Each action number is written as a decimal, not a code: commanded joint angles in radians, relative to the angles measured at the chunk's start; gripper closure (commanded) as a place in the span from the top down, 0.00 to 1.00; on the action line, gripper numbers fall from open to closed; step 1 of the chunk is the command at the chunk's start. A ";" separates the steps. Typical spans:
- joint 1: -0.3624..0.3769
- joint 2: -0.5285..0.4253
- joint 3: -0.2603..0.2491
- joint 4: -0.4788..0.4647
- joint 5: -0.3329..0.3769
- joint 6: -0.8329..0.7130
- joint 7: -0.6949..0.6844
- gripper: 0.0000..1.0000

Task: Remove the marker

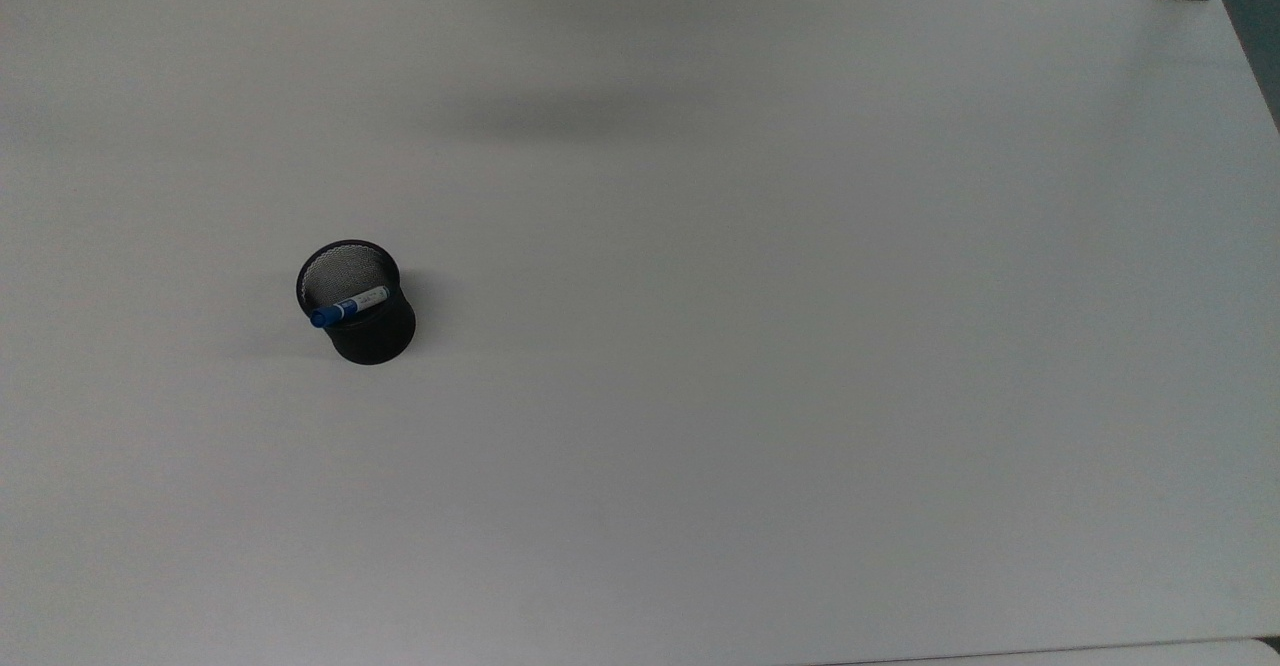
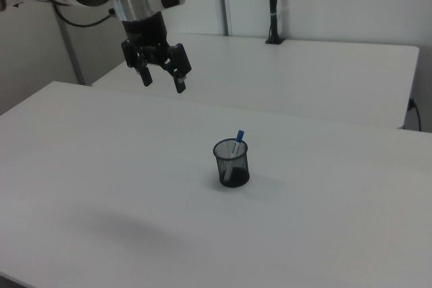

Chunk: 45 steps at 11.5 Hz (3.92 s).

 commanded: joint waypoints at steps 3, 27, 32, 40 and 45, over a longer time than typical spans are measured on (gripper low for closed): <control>-0.072 0.085 0.002 -0.002 0.011 0.108 -0.284 1.00; -0.110 0.293 0.006 -0.014 0.093 0.597 -0.042 0.00; -0.107 0.108 0.005 -0.007 0.179 0.266 -0.049 0.00; -0.068 0.249 0.103 -0.174 0.161 0.266 -0.102 0.00; -0.067 0.360 0.160 -0.206 0.146 0.406 -0.011 0.06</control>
